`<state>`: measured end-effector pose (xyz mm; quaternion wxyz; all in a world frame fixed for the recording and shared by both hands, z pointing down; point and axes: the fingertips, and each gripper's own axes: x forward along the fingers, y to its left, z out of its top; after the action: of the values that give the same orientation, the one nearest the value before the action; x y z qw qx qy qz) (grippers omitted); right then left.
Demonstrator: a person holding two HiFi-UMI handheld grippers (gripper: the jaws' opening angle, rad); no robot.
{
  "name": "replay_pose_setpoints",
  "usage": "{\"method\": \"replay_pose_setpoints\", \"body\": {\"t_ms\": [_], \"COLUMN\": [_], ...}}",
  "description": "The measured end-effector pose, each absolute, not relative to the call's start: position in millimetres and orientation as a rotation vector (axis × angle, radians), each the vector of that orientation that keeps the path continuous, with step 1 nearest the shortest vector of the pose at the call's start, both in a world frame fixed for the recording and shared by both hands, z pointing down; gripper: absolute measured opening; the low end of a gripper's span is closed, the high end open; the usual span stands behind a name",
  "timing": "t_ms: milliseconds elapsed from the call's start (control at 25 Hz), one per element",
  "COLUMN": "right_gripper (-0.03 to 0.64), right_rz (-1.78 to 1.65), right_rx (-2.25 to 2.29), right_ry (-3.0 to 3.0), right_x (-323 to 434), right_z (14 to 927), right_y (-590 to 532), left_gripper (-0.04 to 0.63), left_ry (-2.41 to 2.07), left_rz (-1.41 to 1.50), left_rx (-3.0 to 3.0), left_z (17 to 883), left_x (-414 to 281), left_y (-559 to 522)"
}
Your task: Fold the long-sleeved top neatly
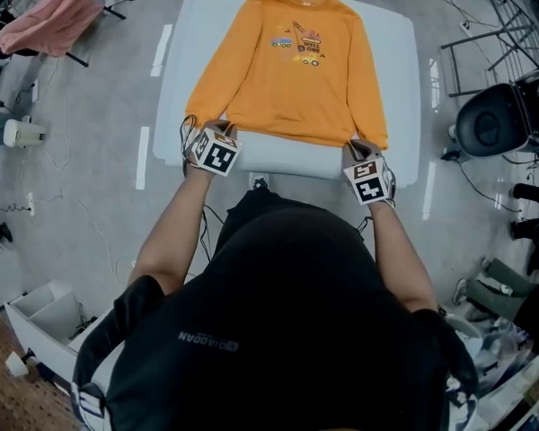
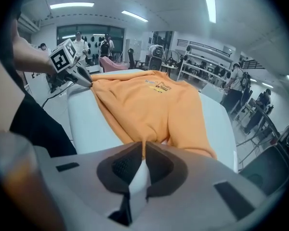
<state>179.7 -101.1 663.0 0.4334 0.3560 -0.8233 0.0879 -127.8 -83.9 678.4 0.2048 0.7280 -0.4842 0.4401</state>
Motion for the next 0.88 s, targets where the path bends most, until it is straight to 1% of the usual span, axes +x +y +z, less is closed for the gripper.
{"method": "replay_pose_setpoints", "body": {"t_ms": [320,640,720,760,800,840,880], "right_gripper": [0.021,0.025,0.044,0.07,0.097,0.103,0.103], "right_rz": [0.167,0.215,0.232,0.244,0.256,0.269,0.279], "right_rx": [0.878,0.829,0.82,0.812,0.808,0.814,0.83], "right_ry": [-2.086,-2.061,-2.061,-2.071,-2.091,-2.118,-2.149], "right_x": [197,194,194,193,193,192,193], "right_z": [644,662,661,658,652,644,634], "right_y": [-98,-91,-89,-86,-83,-81,-79], "left_gripper": [0.018,0.018,0.02,0.024,0.043,0.074,0.091], "left_ry": [-1.326,-1.386,-1.38,-1.378,-1.374,-1.369,-1.367], "left_rz": [1.03,1.064,1.075,1.076,1.073,1.067,1.058], "left_rx": [1.972,1.949,1.935,1.936,1.94,1.949,1.96], "left_z": [656,667,669,668,664,658,651], "left_x": [-121,-124,-123,-123,-122,-122,-121], "left_y": [-51,-51,-48,-46,-43,-41,-38]}}
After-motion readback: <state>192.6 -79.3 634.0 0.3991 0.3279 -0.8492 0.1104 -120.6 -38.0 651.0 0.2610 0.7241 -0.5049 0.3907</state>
